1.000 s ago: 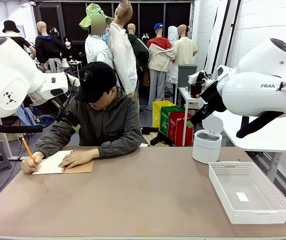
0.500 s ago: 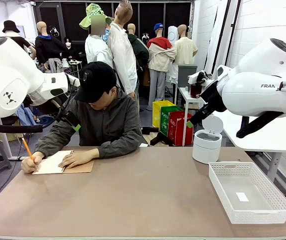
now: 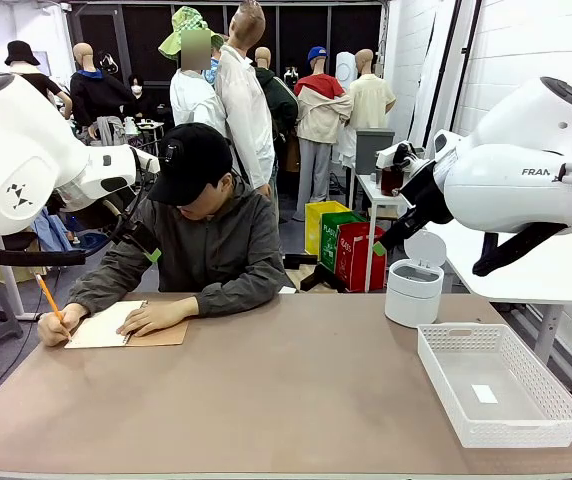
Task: Sort the paper based on its condition.
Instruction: If a person hands you a paper, place it in the Organizing basket , and if it's crumpled, put it in the Trash can.
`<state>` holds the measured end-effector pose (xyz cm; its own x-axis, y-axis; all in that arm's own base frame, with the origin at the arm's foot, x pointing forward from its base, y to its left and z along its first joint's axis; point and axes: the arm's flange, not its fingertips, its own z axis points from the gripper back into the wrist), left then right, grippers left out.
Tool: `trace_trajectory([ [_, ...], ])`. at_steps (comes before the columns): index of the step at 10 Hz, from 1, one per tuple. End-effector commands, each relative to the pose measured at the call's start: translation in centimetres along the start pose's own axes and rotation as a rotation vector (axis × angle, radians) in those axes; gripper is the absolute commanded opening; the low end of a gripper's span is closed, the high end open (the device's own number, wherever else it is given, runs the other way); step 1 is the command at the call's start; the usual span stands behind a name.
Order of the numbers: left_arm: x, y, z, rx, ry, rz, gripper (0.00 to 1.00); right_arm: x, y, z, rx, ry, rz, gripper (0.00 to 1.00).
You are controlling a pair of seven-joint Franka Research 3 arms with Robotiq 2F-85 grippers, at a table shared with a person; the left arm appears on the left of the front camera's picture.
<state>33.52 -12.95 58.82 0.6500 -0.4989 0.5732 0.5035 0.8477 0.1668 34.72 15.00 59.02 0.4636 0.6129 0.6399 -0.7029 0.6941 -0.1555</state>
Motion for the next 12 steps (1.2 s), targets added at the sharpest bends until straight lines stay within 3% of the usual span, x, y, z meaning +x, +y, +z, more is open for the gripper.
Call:
trace_trajectory([
  [1,0.17,0.05,0.08,0.000,0.002,0.000,1.00,-0.01,-0.02,0.00,0.002,0.000,0.000,1.00],
  [12,0.17,0.05,0.08,0.000,0.002,0.000,1.00,-0.01,-0.02,0.00,0.002,0.000,0.000,1.00],
])
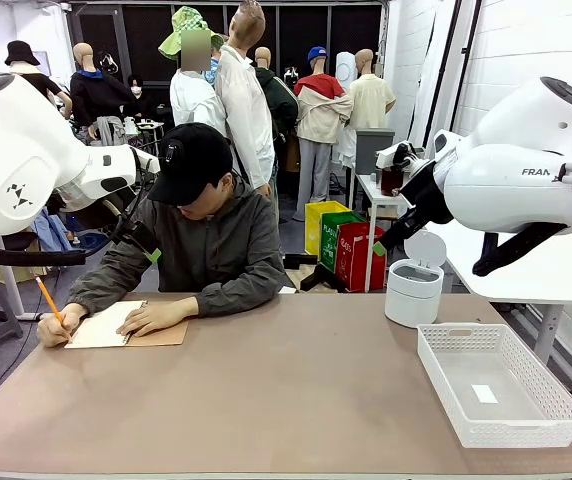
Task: Sort the paper based on its condition.
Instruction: If a person hands you a paper, place it in the Organizing basket , and if it's crumpled, put it in the Trash can.
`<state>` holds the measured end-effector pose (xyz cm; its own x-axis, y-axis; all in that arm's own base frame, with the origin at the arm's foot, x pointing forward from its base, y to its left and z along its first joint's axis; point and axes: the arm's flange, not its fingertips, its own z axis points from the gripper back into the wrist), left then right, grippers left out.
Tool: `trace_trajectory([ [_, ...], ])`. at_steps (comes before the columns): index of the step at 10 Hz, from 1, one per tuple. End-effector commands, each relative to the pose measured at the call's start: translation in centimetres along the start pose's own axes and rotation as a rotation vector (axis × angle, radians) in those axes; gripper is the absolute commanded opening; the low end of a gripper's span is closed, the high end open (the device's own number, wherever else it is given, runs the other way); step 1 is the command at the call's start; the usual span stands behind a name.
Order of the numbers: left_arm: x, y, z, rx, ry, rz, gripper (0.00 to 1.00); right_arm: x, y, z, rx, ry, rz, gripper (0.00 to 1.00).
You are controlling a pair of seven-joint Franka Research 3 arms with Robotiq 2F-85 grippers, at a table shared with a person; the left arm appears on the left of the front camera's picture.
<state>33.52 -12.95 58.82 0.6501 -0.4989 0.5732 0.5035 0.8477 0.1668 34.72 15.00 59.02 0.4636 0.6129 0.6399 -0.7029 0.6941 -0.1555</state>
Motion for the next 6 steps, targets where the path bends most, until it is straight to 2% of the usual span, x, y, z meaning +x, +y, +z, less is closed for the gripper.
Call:
trace_trajectory([
  [1,0.17,0.05,0.08,0.000,0.002,0.000,1.00,-0.01,-0.02,0.00,0.002,0.000,0.000,1.00],
  [6,0.17,0.05,0.08,0.000,0.002,0.000,1.00,-0.01,-0.02,0.00,0.002,0.000,0.000,1.00],
])
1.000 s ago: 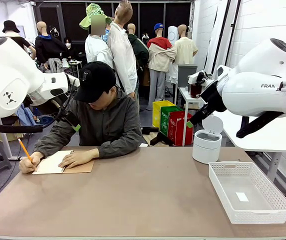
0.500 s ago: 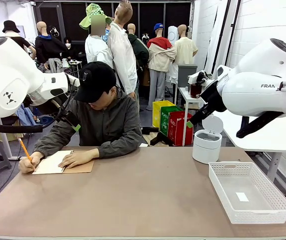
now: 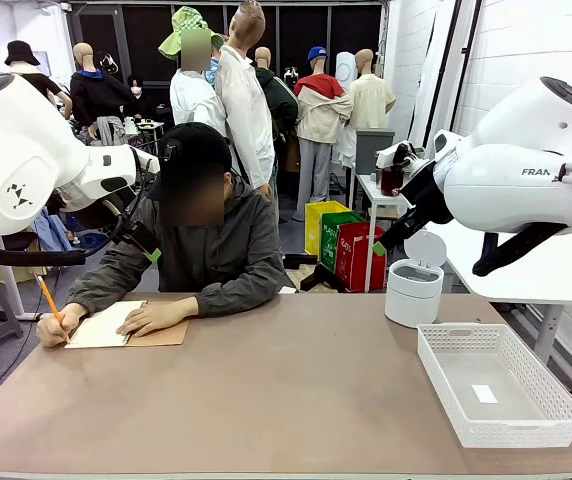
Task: Sort the paper based on its condition.
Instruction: If a person hands you a paper, place it in the Organizing basket , and if it's crumpled, put it in the Trash can.
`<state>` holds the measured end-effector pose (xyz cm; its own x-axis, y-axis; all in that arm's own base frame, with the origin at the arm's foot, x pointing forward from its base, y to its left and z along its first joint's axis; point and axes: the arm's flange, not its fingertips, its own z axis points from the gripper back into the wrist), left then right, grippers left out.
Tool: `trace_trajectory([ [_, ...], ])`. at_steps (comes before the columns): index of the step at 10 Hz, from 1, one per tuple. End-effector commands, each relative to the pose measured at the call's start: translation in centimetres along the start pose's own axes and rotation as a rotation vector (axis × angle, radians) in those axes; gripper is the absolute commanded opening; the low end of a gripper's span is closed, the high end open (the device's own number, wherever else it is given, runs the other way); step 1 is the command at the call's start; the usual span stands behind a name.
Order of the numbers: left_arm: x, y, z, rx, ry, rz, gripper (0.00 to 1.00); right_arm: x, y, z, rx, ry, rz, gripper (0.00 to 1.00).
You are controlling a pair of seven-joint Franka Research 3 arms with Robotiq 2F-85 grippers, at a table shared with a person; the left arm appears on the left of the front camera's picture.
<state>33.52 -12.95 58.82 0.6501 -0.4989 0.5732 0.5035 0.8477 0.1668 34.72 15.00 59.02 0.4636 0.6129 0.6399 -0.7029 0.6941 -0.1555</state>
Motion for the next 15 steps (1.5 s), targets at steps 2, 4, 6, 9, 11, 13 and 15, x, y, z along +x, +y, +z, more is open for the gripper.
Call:
trace_trajectory([
  [2,0.17,0.05,0.08,0.000,0.002,0.000,1.00,-0.01,-0.02,0.00,0.002,0.000,0.000,1.00],
  [4,0.17,0.05,0.08,0.000,0.002,0.000,1.00,-0.01,-0.02,0.00,0.002,0.000,0.000,1.00],
  [6,0.17,0.05,0.08,0.000,0.002,0.000,1.00,-0.01,-0.02,0.00,0.002,0.000,0.000,1.00],
  [9,0.17,0.05,0.08,0.000,0.002,0.000,1.00,-0.01,-0.02,0.00,0.002,0.000,0.000,1.00],
  [11,0.17,0.05,0.08,0.000,0.002,0.000,1.00,-0.01,-0.02,0.00,0.002,0.000,0.000,1.00],
  [13,0.17,0.05,0.08,0.000,0.002,0.000,1.00,-0.01,-0.02,0.00,0.002,0.000,0.000,1.00],
  [15,0.17,0.05,0.08,0.000,0.002,0.000,1.00,-0.01,-0.02,0.00,0.002,0.000,0.000,1.00],
])
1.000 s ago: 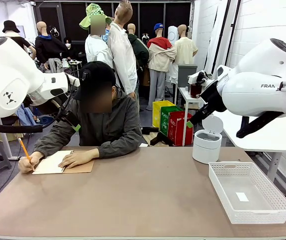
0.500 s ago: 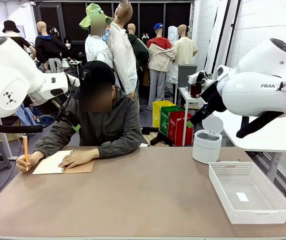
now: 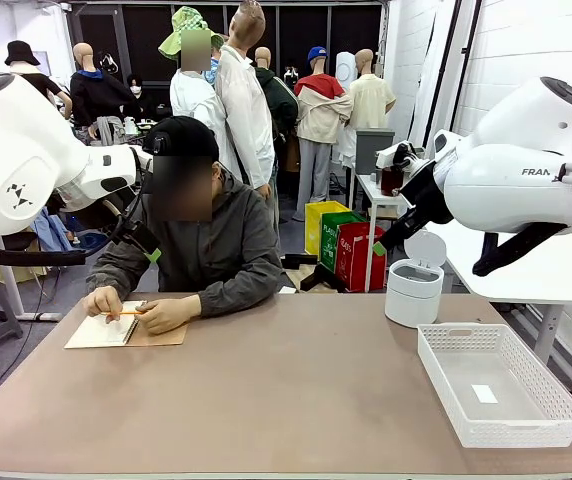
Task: Sort the paper based on its condition.
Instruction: If a person hands you a paper, place it in the Organizing basket , and if it's crumpled, put it in the Trash can.
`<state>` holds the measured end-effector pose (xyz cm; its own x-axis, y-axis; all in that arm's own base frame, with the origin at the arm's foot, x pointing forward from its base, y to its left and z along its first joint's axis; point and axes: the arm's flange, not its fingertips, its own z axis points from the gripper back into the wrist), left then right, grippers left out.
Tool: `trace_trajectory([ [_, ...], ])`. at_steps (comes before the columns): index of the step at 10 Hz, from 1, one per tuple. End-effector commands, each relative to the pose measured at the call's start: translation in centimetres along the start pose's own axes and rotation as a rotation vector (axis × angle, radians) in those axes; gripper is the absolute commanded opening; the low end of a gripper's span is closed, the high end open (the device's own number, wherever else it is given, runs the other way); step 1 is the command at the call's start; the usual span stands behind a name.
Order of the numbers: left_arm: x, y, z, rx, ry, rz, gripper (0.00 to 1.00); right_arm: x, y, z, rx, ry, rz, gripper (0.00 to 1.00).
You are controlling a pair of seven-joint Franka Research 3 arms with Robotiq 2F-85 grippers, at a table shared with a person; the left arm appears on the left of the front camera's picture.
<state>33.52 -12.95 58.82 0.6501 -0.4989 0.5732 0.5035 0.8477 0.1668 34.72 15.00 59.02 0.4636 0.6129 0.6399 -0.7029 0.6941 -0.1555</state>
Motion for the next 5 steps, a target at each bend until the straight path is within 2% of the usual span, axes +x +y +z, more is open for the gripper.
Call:
trace_trajectory([
  [1,0.17,0.05,0.08,0.000,0.002,0.000,1.00,-0.01,-0.02,0.00,0.002,0.000,0.000,1.00],
  [5,0.17,0.05,0.08,0.000,0.002,0.000,1.00,-0.01,-0.02,0.00,0.002,0.000,0.000,1.00],
])
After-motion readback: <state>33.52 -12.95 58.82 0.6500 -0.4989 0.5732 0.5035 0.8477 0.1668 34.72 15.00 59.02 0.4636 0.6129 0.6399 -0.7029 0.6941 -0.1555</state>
